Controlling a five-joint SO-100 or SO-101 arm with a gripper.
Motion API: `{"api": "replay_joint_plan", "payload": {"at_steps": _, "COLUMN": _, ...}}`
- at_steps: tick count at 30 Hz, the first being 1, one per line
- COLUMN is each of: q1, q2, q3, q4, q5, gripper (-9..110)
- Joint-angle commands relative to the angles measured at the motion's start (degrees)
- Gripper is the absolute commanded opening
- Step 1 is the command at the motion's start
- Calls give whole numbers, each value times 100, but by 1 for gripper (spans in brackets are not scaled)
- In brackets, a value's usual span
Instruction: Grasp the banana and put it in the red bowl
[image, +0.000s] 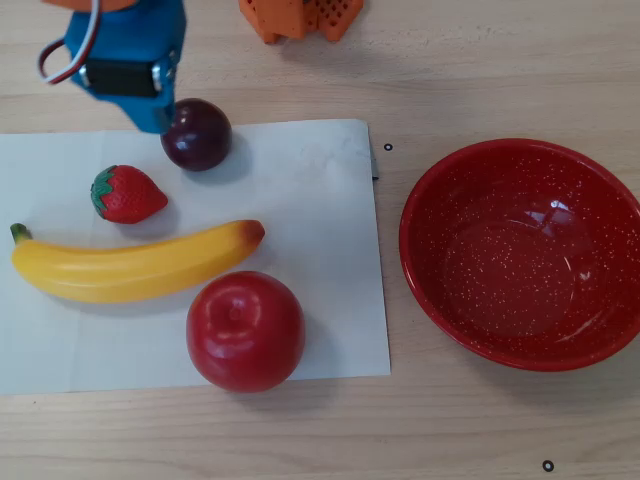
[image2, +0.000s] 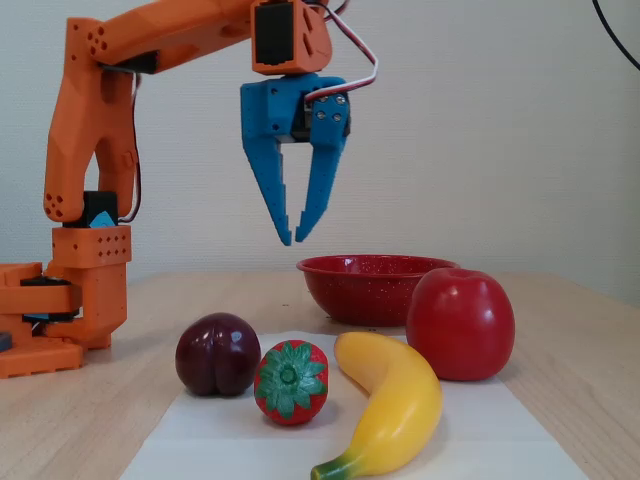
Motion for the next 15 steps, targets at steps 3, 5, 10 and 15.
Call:
{"api": "replay_joint_plan", "payload": {"at_steps": 3, "q1": -290, "q2": -316, "q3": -1222, "q4": 290, "q5": 360, "gripper": 2}}
{"api": "replay_joint_plan", "payload": {"at_steps": 5, "q1": -352, "q2": -563, "q3": -1529, "q4": 334, "q5": 501, "gripper": 4}}
{"api": "replay_joint_plan", "payload": {"at_steps": 10, "q1": -466, "q2": -1046, "q3": -1969, "q4": 431, "q5": 782, "gripper": 13}}
{"api": "replay_joint_plan", "payload": {"at_steps": 15, "q1": -606, "q2": -1406, "q3": -2118, "q4": 439, "q5": 1028, "gripper": 26}}
